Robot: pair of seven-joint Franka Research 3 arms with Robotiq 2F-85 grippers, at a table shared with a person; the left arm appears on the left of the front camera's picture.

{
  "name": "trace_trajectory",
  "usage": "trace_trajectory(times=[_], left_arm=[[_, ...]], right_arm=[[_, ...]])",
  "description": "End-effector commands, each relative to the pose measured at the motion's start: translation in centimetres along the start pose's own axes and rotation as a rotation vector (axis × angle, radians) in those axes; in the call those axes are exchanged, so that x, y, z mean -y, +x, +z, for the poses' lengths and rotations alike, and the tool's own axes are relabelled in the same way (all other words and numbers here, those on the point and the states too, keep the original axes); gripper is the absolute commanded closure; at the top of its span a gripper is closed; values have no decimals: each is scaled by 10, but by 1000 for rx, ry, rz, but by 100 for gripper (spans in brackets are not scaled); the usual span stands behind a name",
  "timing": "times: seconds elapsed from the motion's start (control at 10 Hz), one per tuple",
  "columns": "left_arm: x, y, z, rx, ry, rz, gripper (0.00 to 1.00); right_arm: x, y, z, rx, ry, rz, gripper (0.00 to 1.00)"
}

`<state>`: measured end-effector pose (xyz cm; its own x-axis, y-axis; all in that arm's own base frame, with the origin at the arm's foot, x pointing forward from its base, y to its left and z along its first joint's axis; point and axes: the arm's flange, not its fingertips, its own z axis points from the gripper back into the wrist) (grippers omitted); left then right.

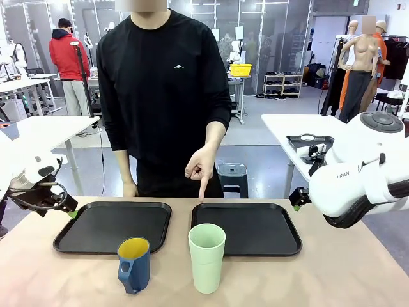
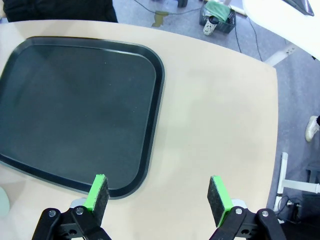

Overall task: Sort and store the cups by type.
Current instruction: Pick up the Reusable plastic cup.

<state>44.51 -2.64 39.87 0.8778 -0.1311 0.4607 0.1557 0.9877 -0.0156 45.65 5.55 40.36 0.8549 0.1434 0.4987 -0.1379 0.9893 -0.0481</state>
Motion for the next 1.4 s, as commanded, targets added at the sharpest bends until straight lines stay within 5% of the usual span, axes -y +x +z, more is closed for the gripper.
trace_trajectory(times=[0.0,0.5,1.3], left_arm=[[-2,0,0,1,0,4,0],[-2,0,0,1,0,4,0],[-2,0,0,1,0,4,0]], right_arm=[[-1,0,0,1,1,2,0],[0,0,0,0,0,0,0],[-37,-44,40,-25,211,755,0]])
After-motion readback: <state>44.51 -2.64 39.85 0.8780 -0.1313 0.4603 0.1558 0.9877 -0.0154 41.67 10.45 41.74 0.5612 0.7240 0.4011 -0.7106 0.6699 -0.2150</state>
